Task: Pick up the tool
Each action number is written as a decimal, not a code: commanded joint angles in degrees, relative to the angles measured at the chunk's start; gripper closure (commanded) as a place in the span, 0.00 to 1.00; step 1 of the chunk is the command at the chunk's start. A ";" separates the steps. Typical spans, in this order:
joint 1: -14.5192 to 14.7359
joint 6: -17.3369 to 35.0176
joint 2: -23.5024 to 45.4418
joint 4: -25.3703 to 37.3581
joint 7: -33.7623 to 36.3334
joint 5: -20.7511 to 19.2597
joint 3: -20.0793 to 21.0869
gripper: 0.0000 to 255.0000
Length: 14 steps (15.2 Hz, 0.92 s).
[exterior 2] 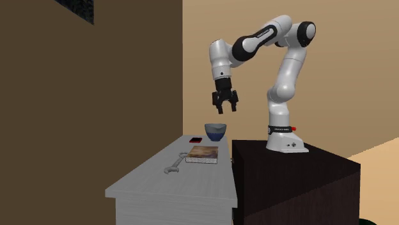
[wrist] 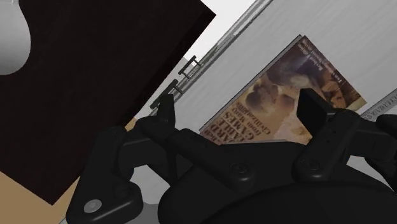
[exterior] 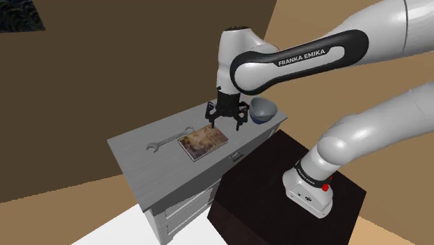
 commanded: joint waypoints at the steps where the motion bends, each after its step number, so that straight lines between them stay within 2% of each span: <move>1: -1.67 4.23 4.99 1.69 6.43 -1.17 2.97 0.00; 4: -4.16 9.81 13.13 4.83 16.70 -5.51 6.75 0.00; 8: -5.43 15.67 25.19 10.08 32.49 -15.76 8.67 0.00; 10: -4.34 17.53 31.06 13.22 40.37 -21.49 7.54 0.00; 14: 0.45 19.57 41.04 20.36 53.48 -30.26 2.28 0.00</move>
